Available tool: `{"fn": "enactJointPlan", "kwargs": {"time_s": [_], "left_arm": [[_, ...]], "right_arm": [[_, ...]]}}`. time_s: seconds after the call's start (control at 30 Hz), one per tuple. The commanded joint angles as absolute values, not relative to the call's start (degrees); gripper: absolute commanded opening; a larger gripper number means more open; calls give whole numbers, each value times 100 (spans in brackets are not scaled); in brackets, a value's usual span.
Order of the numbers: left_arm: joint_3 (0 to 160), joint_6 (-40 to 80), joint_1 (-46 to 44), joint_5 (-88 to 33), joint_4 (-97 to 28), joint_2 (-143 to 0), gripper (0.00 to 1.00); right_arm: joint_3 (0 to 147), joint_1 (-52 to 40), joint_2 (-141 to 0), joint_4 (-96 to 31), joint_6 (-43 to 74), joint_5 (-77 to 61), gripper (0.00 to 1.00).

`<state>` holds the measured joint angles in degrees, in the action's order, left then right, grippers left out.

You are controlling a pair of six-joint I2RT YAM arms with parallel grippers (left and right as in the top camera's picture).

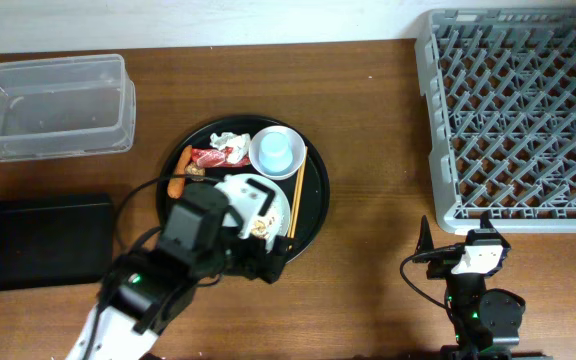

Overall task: Sort waste into correct bins and load items into the dishwasher rack
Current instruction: 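Move the left gripper over the white plate of rice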

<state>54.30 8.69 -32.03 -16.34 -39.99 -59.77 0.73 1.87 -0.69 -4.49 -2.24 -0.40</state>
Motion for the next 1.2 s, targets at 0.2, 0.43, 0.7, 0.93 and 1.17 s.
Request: {"fn": "enactJointPlan", "kwargs": {"time_s": [0.2,0.43,0.7,0.93,1.17], "left_arm": [[5850,1448,-3966,593,-3625,-7671,99],[5931,2460,-4211,1372,-3291,-8825,99],[5931,2477,-4213,1450,-2294,-9164,89],[5929,2484,-4224,2322,-2473,-9478,81],[5929,2486,-4224,1914,-2357,-9644,74]], "right_arm": [[32,152,-19,-469,-257,8,98],[32,152,-21,-469,-257,8,98],[32,152,-21,-469,-257,8,98],[32,152,-19,-469,-257,8,98],[32,152,-19,-469,-257,8,98]]}}
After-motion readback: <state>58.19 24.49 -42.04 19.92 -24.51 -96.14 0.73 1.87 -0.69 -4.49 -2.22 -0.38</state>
